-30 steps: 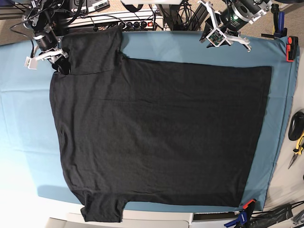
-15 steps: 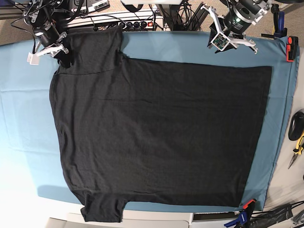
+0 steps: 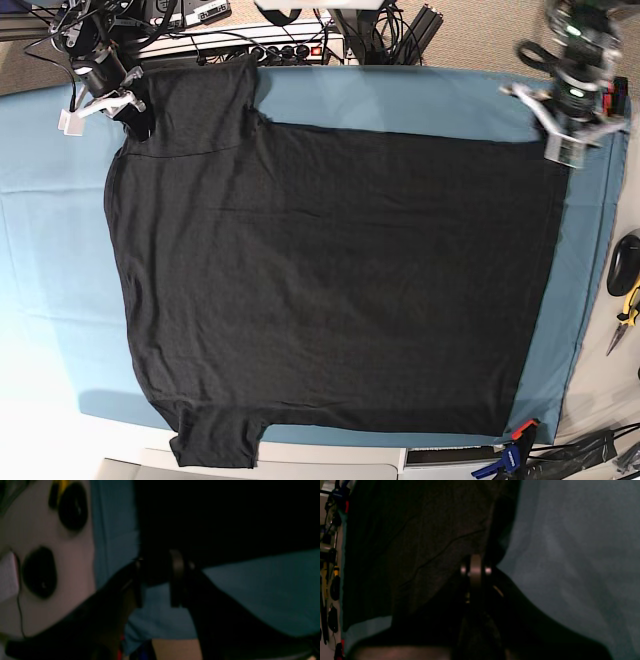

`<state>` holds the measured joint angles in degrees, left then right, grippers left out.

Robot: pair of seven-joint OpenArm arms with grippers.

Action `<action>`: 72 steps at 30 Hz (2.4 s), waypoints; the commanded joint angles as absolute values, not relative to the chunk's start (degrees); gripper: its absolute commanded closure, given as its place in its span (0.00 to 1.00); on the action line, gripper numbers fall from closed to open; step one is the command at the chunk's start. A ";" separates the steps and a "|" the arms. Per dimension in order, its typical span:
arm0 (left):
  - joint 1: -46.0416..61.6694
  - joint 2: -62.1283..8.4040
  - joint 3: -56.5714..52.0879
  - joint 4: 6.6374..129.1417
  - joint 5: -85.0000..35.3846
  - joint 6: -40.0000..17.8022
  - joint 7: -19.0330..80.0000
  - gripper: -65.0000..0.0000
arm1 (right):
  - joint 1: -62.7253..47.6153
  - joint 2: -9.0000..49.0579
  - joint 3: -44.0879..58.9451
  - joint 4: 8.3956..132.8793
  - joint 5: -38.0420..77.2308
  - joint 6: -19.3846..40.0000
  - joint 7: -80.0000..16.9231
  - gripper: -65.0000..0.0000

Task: Fold the T-shirt properly
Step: 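Move right gripper to the sleeve corner, left gripper to the opposite shirt corner, then grip the black T-shirt edge with both grippers and lift it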

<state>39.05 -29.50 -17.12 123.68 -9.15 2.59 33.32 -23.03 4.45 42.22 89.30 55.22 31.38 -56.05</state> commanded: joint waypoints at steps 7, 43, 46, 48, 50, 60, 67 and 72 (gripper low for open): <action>29.65 -30.17 -24.71 105.62 -25.34 -4.38 32.67 0.74 | -24.10 4.29 41.89 88.86 49.91 29.76 -60.62 0.98; 15.57 -30.50 -24.95 80.47 -53.19 -26.70 52.07 0.83 | -24.12 4.29 41.89 88.86 49.91 29.78 -60.55 0.98; 15.57 -30.50 -24.95 80.47 -53.10 -26.65 51.57 1.00 | -24.12 4.27 41.89 88.86 49.91 29.93 -60.27 1.00; 15.57 -30.52 -24.95 80.47 -52.51 -26.65 51.44 1.00 | -24.14 4.29 41.89 88.86 50.09 31.79 -60.25 1.00; 15.62 -30.68 -24.95 80.47 -52.58 -26.65 51.48 1.00 | -24.14 4.29 41.91 88.86 51.57 32.64 -60.66 1.00; 18.41 -31.46 -30.35 82.76 -56.40 -26.65 53.60 1.00 | -29.58 5.23 42.09 89.49 57.54 35.18 -63.61 1.00; 23.18 -31.44 -33.58 83.66 -60.18 -26.92 54.70 1.00 | -33.36 7.77 42.59 91.31 57.65 35.16 -63.70 1.00; 26.35 -31.44 -33.63 83.70 -63.59 -29.08 56.12 1.00 | -34.65 10.96 43.86 91.46 57.65 35.16 -64.12 1.00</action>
